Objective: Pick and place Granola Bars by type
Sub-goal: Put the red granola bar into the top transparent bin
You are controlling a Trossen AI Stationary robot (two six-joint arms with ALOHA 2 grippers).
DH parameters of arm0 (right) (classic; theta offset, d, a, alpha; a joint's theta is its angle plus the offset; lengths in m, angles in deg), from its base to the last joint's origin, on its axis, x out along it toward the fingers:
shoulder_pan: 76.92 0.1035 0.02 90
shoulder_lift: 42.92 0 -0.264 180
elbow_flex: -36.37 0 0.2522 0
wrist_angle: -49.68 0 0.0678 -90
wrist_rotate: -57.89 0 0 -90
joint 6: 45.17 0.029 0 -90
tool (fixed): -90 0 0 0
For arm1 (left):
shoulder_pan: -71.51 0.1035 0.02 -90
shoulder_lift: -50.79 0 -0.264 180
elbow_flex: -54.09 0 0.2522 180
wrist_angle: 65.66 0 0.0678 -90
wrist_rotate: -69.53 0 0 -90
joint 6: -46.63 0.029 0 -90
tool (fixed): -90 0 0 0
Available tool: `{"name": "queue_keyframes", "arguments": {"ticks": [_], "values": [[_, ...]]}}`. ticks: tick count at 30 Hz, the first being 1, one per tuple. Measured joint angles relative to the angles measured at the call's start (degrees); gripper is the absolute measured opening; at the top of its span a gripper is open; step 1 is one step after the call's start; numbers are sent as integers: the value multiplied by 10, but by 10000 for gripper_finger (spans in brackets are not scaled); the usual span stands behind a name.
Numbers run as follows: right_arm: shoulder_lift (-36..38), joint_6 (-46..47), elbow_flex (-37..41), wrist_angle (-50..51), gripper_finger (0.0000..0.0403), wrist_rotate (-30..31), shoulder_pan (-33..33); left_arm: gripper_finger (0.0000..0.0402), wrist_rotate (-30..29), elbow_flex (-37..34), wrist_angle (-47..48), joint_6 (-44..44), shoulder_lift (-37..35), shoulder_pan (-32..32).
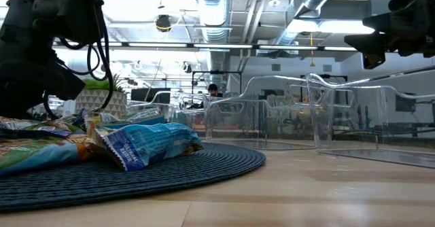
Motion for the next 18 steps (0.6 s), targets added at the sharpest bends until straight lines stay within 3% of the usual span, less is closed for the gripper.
{"name": "queue_keyframes", "arguments": {"ticks": [9,18], "values": [[0,0,0,0,224,0,0,106,5,0,1,4,0,0],[0,0,0,0,224,0,0,111,4,2,2,34,1,0]]}}
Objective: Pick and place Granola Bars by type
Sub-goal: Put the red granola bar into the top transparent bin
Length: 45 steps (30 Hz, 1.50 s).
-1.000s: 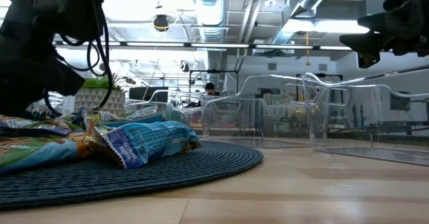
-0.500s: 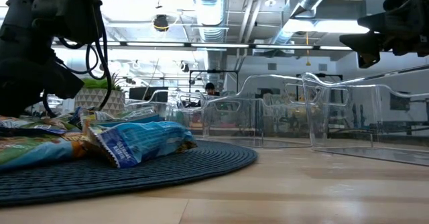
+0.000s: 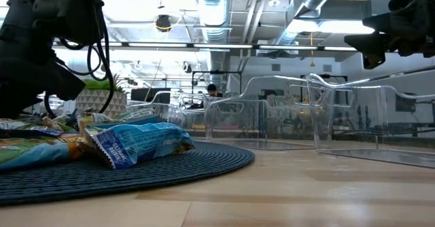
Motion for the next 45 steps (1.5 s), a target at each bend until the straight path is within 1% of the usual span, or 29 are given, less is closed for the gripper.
{"name": "queue_keyframes", "arguments": {"ticks": [3,15,20,23,28,37,45], "values": [[0,0,0,0,224,0,0,136,-2,0,1,6,0,0],[0,0,0,0,224,0,0,264,-2,0,-4,7,0,0],[0,0,0,0,224,0,0,294,-1,0,-10,8,0,0],[0,0,0,0,224,0,0,296,-1,0,-12,9,0,0],[0,0,0,0,224,0,0,286,1,2,-12,5,0,0],[0,0,0,0,224,0,0,269,-12,37,33,6,2,0],[0,0,0,0,224,0,0,267,-15,39,33,5,1,0]]}}
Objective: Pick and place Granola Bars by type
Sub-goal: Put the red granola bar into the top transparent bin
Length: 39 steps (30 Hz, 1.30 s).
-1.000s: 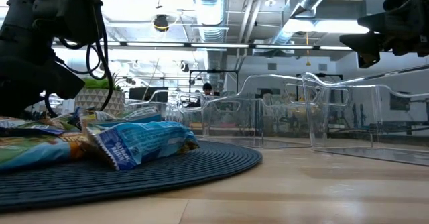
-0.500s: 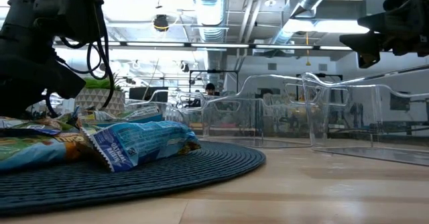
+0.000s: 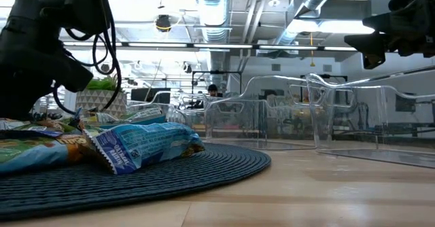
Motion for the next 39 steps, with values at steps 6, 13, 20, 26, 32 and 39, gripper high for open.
{"name": "queue_keyframes", "arguments": {"ticks": [6,13,20,26,32,39], "values": [[0,0,0,0,224,0,0,267,-23,0,4,-1,0,0],[0,0,0,0,224,0,0,251,-23,0,15,-1,0,0],[0,0,0,0,224,0,0,191,-23,0,15,-1,-1,0],[0,0,0,0,224,0,0,145,-17,0,15,2,-1,0],[0,0,0,0,224,0,0,113,-16,0,15,2,-1,0],[0,0,0,0,224,0,0,84,-15,0,14,3,-1,0]]}}
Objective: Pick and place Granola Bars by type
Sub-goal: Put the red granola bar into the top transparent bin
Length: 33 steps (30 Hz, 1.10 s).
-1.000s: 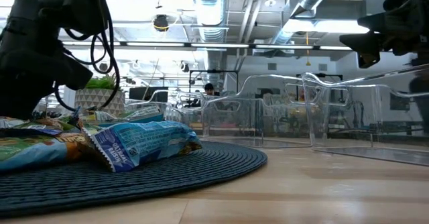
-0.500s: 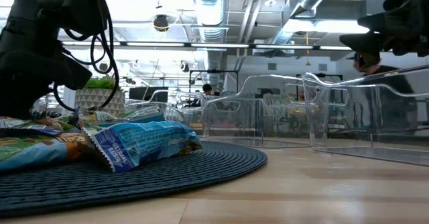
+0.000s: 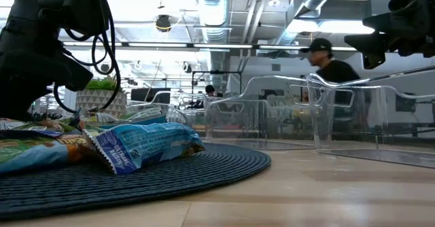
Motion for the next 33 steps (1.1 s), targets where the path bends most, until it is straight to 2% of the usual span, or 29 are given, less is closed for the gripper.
{"name": "queue_keyframes", "arguments": {"ticks": [10,18,29,33], "values": [[0,0,0,0,224,0,0,53,1,0,-4,3,0,0],[0,0,0,0,224,0,0,45,1,0,-30,10,-10,0],[0,0,0,0,224,0,0,44,-34,0,-40,-33,-111,0],[0,0,0,0,224,0,0,44,-55,0,-74,-57,-162,0]]}}
